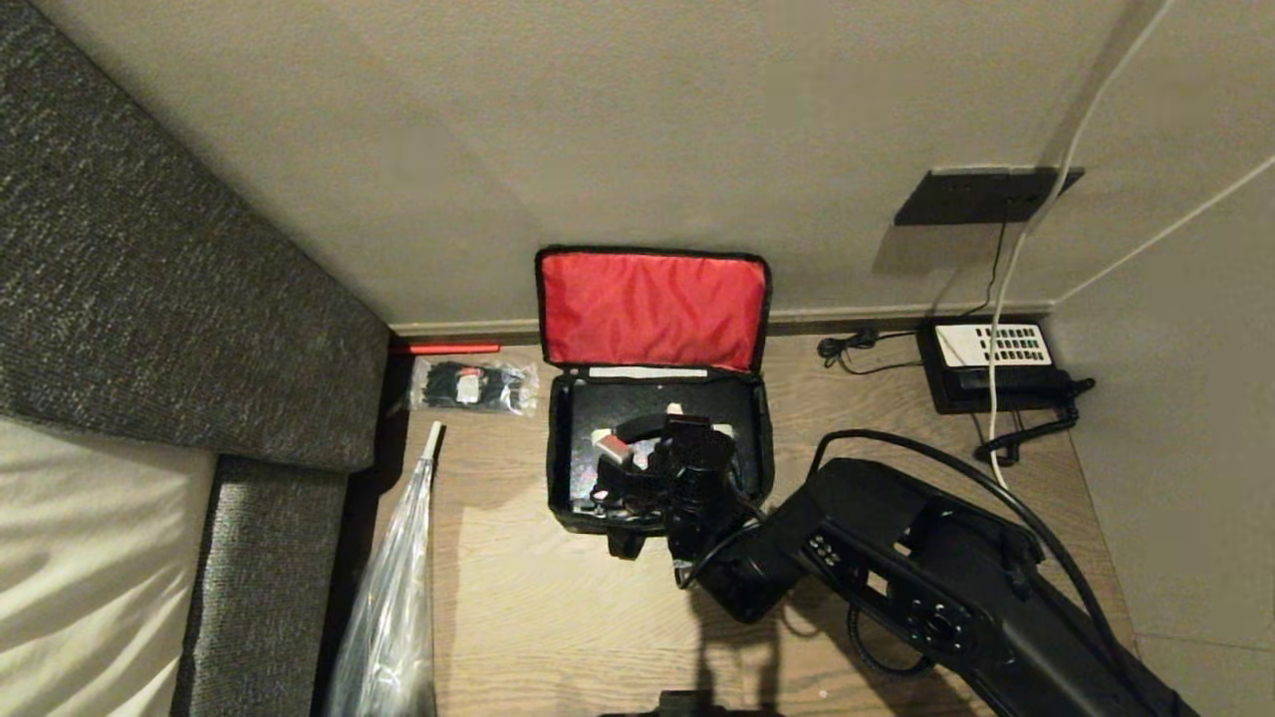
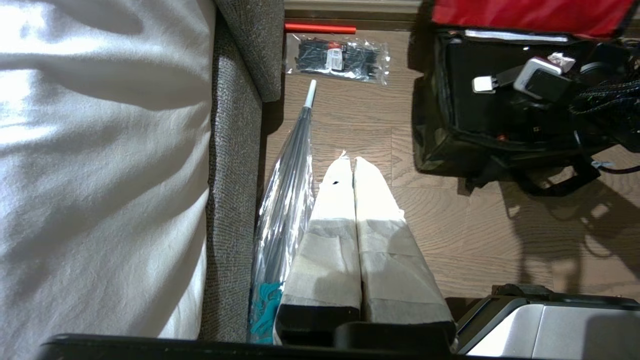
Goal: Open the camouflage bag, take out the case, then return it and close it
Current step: Grip the handle
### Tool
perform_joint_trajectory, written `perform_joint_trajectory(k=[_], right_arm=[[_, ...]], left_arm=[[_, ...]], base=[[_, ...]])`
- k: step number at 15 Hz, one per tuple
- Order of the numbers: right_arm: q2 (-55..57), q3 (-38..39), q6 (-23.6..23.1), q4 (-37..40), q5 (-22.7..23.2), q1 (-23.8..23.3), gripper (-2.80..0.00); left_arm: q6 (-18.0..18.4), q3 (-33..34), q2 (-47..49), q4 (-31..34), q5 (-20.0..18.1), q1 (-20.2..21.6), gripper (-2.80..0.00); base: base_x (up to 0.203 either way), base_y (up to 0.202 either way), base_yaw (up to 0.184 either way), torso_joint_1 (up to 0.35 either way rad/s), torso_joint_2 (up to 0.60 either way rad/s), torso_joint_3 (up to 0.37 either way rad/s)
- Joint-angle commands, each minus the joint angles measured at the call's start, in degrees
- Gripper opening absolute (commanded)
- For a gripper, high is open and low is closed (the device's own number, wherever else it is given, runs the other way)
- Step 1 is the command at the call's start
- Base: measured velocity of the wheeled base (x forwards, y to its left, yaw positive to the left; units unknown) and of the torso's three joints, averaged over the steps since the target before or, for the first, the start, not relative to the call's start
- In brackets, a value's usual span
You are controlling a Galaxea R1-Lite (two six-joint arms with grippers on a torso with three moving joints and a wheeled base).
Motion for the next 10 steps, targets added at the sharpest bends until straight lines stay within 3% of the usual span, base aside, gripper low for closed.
perform_joint_trajectory(k=[1,6,10], right_arm=[[-1.01,0.19,-0.36,-1.2,-0.98,0.79,-2.8],[-0.93,-0.03,-0.22,-3.13,-1.35,1.48,-2.8],[-3.83,4.39,2.1,-3.27,-6.12,2.79,-2.8]], left_arm=[[-0.02,0.18,-0.11,0.0,0.0,-0.03,-2.8],[-0.02,0.18,-0.11,0.0,0.0,-0.03,-2.8],[-0.02,0.18,-0.11,0.0,0.0,-0.03,-2.8]], base=[[0.0,0.0,0.0,0.0,0.0,0.0],[0.0,0.0,0.0,0.0,0.0,0.0],[0.0,0.0,0.0,0.0,0.0,0.0]])
